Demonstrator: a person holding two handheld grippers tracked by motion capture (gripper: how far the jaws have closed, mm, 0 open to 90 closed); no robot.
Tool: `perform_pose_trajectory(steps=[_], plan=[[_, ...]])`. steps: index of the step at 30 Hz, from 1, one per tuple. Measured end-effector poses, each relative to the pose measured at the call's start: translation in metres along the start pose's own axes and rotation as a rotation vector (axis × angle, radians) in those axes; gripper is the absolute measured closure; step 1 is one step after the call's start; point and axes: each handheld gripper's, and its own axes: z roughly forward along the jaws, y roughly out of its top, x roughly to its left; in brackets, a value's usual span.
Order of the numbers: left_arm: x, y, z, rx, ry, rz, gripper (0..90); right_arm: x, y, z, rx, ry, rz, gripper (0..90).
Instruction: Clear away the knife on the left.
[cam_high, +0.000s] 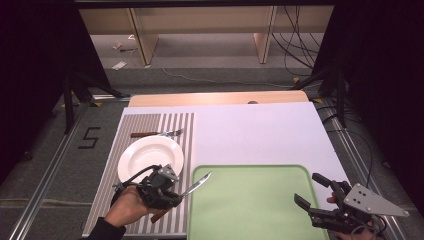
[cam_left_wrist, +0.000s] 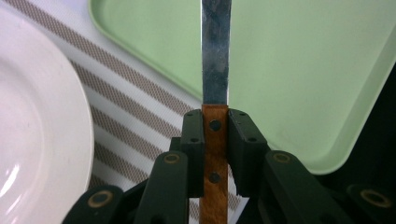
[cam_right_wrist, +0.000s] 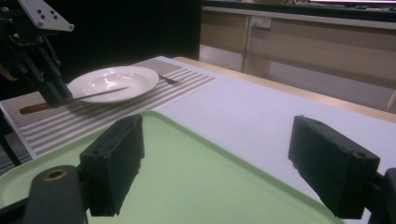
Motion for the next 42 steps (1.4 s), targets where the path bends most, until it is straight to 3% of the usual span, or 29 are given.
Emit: perform_pose_trajectory(steps=[13, 17, 25, 30, 42], plan=[[-0.007, 0.033, 0.019, 0.033, -0.046, 0.047, 77.1, 0.000, 0.000, 0.000, 0.002, 0.000, 0.000, 19.4], [-0.010, 0.042, 0.025, 0.036, -0.071, 0.037, 77.1, 0.000, 0.000, -0.001, 0.004, 0.000, -0.006, 19.4], [-0.015, 0.050, 0.034, 0.027, -0.105, 0.034, 77.1, 0.001, 0.001, -0.001, 0.003, 0.000, -0.006, 19.4], [-0.021, 0.057, 0.041, 0.041, -0.124, 0.055, 77.1, 0.001, 0.001, -0.001, 0.004, -0.002, -0.009, 19.5], [-0.031, 0.065, 0.054, 0.067, -0.158, 0.056, 77.1, 0.001, 0.000, -0.001, 0.003, -0.002, -0.011, 19.5]])
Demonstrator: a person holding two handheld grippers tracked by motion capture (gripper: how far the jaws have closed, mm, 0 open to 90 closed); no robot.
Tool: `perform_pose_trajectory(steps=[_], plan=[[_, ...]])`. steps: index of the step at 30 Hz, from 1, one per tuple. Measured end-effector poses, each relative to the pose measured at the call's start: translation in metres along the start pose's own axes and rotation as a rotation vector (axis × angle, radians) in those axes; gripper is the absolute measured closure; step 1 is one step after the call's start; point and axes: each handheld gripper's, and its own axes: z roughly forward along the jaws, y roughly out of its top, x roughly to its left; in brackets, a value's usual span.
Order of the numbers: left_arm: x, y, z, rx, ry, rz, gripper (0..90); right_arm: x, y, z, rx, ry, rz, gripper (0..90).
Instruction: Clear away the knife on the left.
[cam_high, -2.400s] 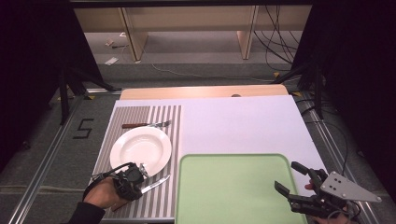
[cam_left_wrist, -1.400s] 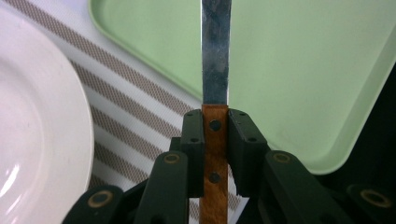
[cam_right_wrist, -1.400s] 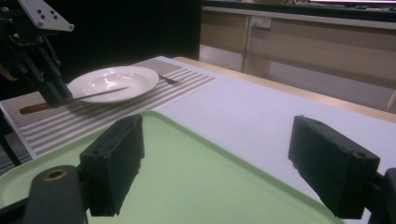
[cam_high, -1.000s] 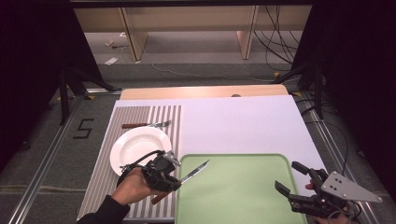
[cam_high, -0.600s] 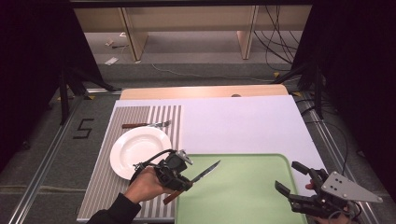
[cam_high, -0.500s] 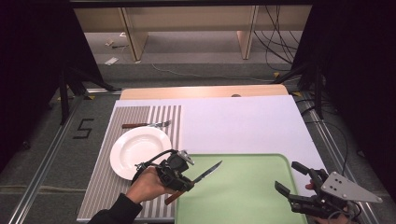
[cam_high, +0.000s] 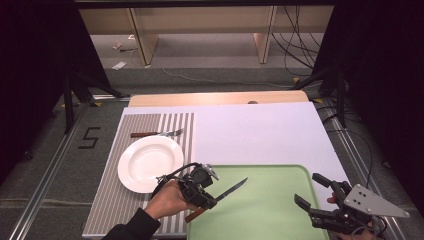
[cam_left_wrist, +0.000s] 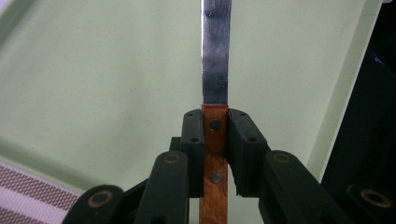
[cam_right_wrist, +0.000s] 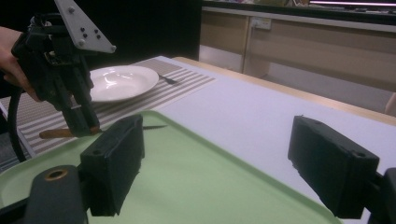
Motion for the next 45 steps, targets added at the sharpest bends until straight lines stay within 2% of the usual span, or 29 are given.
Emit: perform_pose_trajectory(steps=[5, 10, 12, 16, 18, 30, 32, 34, 36, 37, 38, 39, 42, 43, 44, 45], plan=[[-0.004, 0.003, 0.009, 0.024, -0.025, 0.007, 77.1, 0.000, 0.000, 0.000, -0.001, 0.002, 0.002, 19.6], [-0.007, 0.004, 0.016, 0.026, -0.057, 0.000, 77.1, 0.000, 0.000, 0.000, -0.001, 0.002, -0.003, 19.6], [-0.007, 0.004, 0.022, 0.043, -0.068, -0.005, 77.1, 0.000, 0.000, 0.000, -0.004, 0.005, -0.002, 19.6], [-0.003, 0.004, 0.026, 0.048, -0.068, -0.033, 77.1, 0.000, 0.001, 0.000, -0.006, 0.006, -0.001, 19.6], [0.000, 0.004, 0.031, 0.055, -0.071, -0.065, 77.1, 0.001, 0.000, 0.000, -0.003, 0.006, -0.003, 19.6], [0.004, 0.004, 0.050, 0.104, -0.068, -0.094, 76.5, 0.001, 0.000, 0.000, -0.003, 0.009, -0.008, 19.6], [0.003, 0.005, 0.051, 0.117, -0.065, -0.069, 75.9, 0.001, 0.000, 0.000, -0.001, 0.010, -0.007, 19.6], [0.001, 0.005, 0.048, 0.096, -0.064, -0.052, 71.6, 0.002, 0.000, 0.000, 0.000, 0.009, -0.007, 19.6], [-0.003, 0.005, 0.043, 0.049, -0.051, -0.017, 61.7, 0.002, 0.000, 0.000, -0.002, 0.010, -0.007, 19.6], [-0.003, 0.005, 0.043, 0.049, -0.051, -0.017, 56.8, 0.002, 0.000, 0.000, -0.002, 0.010, -0.007, 19.6], [-0.005, 0.005, 0.037, 0.002, -0.019, 0.007, 52.7, 0.002, 0.000, 0.000, -0.002, 0.010, -0.010, 19.6], [-0.006, 0.004, 0.035, -0.011, -0.008, 0.010, 48.1, 0.002, 0.000, 0.000, -0.002, 0.010, -0.009, 19.6], [-0.008, 0.003, 0.032, -0.022, 0.010, 0.015, 47.8, 0.002, 0.000, 0.000, -0.003, 0.012, -0.009, 19.6], [-0.012, 0.002, 0.032, -0.038, 0.028, 0.053, 46.4, 0.002, 0.000, 0.000, -0.002, 0.012, -0.011, 19.6], [-0.015, 0.002, 0.032, -0.043, 0.043, 0.070, 44.4, 0.002, 0.000, 0.000, -0.003, 0.012, -0.010, 19.6], [-0.015, 0.002, 0.032, -0.043, 0.043, 0.070, 44.1, 0.002, 0.001, 0.000, -0.004, 0.012, -0.010, 19.6]])
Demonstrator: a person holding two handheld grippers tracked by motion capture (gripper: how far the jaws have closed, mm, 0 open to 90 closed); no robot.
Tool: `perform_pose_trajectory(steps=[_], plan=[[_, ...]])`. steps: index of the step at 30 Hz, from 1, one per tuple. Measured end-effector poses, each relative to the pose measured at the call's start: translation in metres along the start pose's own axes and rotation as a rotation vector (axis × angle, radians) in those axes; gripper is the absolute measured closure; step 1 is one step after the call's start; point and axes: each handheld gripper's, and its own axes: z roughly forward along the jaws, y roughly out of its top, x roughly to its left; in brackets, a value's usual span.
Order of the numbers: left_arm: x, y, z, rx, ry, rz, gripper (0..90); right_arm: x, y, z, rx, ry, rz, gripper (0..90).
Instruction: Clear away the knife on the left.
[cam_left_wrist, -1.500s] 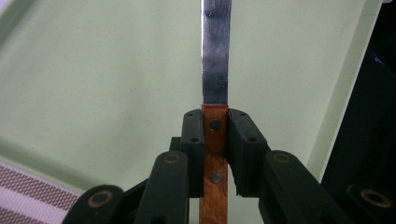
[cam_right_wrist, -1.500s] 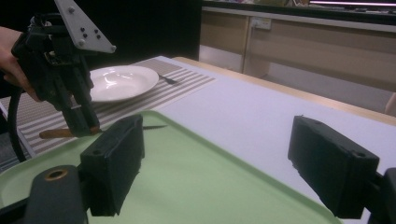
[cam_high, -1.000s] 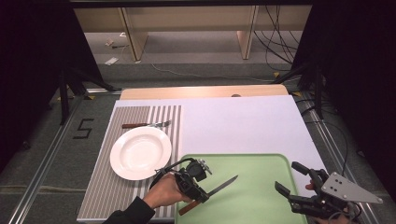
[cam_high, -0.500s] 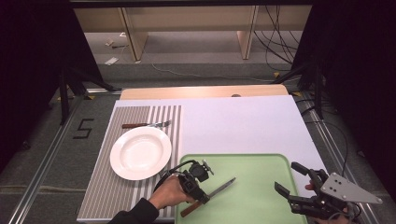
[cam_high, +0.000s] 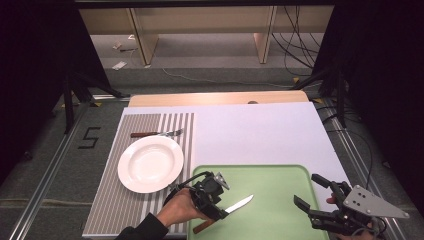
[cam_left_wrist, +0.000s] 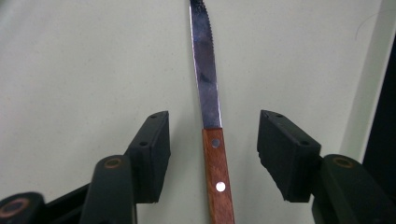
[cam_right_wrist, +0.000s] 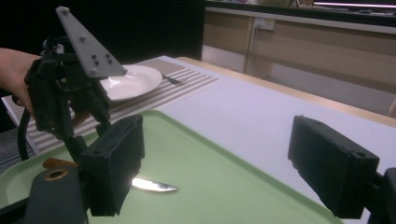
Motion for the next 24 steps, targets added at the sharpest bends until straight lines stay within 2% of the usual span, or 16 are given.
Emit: perform_pose_trajectory(steps=[2, 4, 6, 7, 9, 12, 20, 24], plan=[[-0.004, 0.001, 0.002, 0.008, 0.002, 0.024, 44.8, 0.000, 0.000, 0.000, 0.002, 0.001, -0.001, 19.6], [-0.007, 0.003, 0.005, 0.022, -0.023, 0.044, 53.0, 0.000, 0.000, 0.000, 0.003, 0.001, -0.002, 19.7], [-0.009, 0.005, 0.009, 0.027, -0.023, 0.059, 54.3, 0.000, 0.000, 0.000, 0.004, 0.003, -0.001, 19.7], [-0.010, 0.008, 0.011, 0.034, -0.035, 0.068, 59.0, 0.000, 0.000, 0.000, 0.007, 0.003, -0.003, 19.7], [-0.013, 0.009, 0.014, 0.027, -0.042, 0.080, 63.0, 0.000, 0.000, 0.000, 0.005, 0.003, -0.002, 19.7], [-0.017, 0.010, 0.018, 0.044, -0.042, 0.112, 71.0, 0.000, -0.001, 0.000, 0.006, 0.002, -0.003, 19.7], [-0.020, 0.010, 0.027, 0.065, -0.022, 0.135, 86.7, 0.000, 0.000, 0.000, 0.005, 0.003, 0.000, 19.7], [-0.018, 0.010, 0.029, 0.065, -0.016, 0.127, 89.4, 0.000, 0.000, 0.000, 0.007, 0.006, -0.002, 19.7]])
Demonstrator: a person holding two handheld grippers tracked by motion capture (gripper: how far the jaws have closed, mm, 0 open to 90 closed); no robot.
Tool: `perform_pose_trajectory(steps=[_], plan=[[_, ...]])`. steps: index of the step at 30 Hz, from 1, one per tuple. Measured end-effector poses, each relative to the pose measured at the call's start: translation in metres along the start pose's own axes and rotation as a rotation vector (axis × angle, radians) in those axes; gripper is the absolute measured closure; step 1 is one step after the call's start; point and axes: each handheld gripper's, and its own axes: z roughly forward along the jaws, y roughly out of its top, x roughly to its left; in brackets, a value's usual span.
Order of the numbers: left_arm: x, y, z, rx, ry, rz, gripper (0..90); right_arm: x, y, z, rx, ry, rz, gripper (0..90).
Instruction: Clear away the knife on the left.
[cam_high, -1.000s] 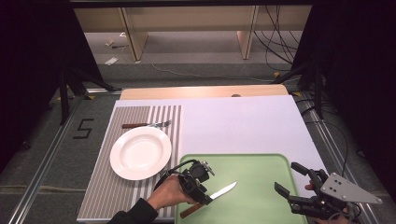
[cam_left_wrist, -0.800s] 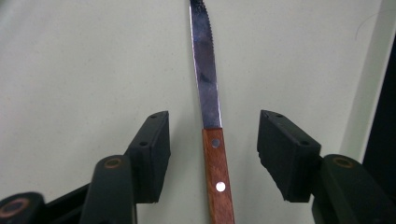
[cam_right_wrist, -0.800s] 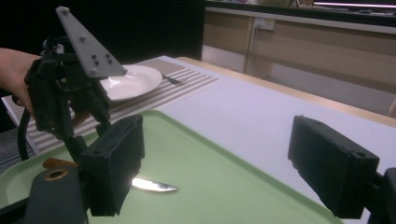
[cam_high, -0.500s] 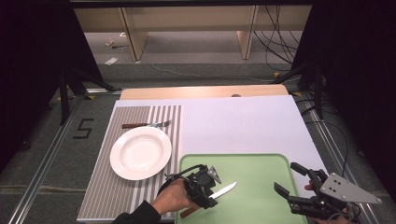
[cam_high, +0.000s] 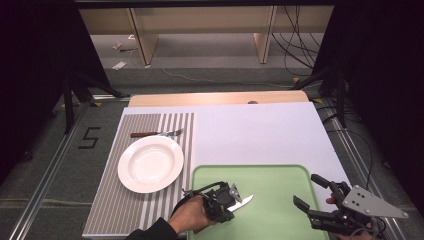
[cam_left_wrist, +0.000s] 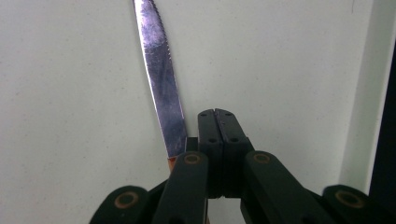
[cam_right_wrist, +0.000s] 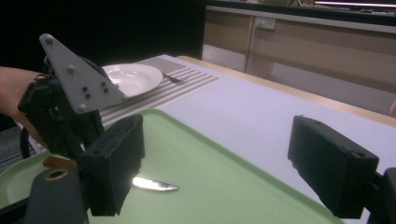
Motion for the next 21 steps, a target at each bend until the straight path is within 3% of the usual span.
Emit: perform_pose_trajectory(steps=[15, 21], plan=[[0.010, -0.003, 0.002, 0.008, 0.034, -0.046, 89.5, 0.000, 0.000, 0.000, -0.005, 0.005, 0.000, 19.7], [0.018, -0.008, -0.002, 0.023, 0.073, -0.063, 89.5, 0.001, 0.000, 0.000, -0.002, 0.000, -0.004, 19.8]])
